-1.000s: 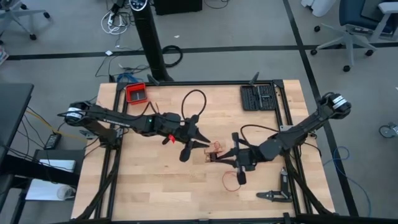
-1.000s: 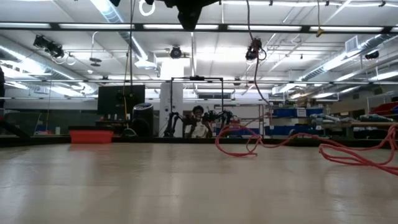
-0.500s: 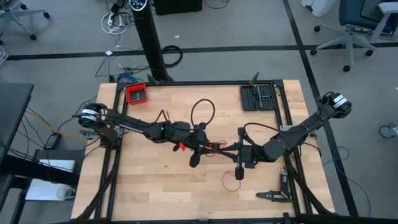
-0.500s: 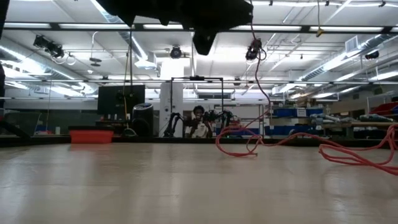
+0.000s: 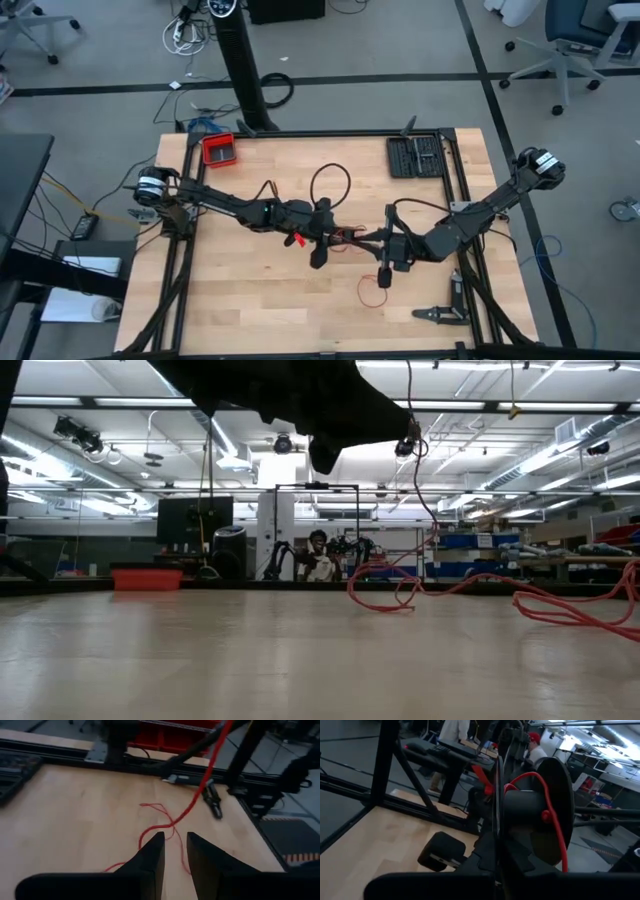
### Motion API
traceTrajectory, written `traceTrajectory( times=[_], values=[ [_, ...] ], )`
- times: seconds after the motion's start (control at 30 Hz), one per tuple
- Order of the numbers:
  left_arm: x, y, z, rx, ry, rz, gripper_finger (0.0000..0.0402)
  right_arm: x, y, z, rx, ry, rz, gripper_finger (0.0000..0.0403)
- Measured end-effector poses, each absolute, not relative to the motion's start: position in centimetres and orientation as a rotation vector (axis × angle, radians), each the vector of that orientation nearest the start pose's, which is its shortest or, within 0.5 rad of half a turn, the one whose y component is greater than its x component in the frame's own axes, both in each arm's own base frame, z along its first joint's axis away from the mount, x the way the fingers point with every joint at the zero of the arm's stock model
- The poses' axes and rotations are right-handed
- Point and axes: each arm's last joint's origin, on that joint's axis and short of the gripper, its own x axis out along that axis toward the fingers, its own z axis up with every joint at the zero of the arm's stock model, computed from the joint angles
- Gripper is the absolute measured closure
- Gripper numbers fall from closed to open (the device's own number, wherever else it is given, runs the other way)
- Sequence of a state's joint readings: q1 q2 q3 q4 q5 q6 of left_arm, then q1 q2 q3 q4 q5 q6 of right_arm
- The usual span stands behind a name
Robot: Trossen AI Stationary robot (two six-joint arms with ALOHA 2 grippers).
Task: Coil cords
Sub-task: Coil the red wire onto the spool
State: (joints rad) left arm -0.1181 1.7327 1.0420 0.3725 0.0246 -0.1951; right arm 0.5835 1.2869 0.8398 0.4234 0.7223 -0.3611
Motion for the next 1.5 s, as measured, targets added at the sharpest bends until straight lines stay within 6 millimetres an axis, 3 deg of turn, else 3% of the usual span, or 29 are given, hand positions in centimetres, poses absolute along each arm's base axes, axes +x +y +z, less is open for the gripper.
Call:
traceTrajectory(
  times=[0.43, 0.63, 1.17, 1.37, 1.5],
  values=[
    [38.1, -4.5, 23.3, -0.176, 0.234, -0.064, 0.0318, 24.6, 14.0, 30.3, -0.374, 0.043, -0.135, 0.0397],
    [38.0, -4.5, 22.7, -0.154, 0.293, -0.081, 0.0392, 24.6, 14.0, 30.3, -0.374, 0.043, -0.135, 0.0397],
    [37.3, -5.2, 21.6, -0.202, 0.454, -0.258, 0.0401, 23.0, 15.1, 31.0, -0.402, 0.039, -0.2, 0.0397],
    [35.7, -5.1, 22.1, -0.184, 0.588, -0.255, 0.0401, 21.9, 16.2, 30.5, -0.45, 0.082, -0.233, 0.0397],
    [34.0, -4.6, 23.4, -0.122, 0.649, -0.187, 0.0401, 21.1, 16.8, 30.3, -0.474, 0.111, -0.277, 0.0397]
  ],
)
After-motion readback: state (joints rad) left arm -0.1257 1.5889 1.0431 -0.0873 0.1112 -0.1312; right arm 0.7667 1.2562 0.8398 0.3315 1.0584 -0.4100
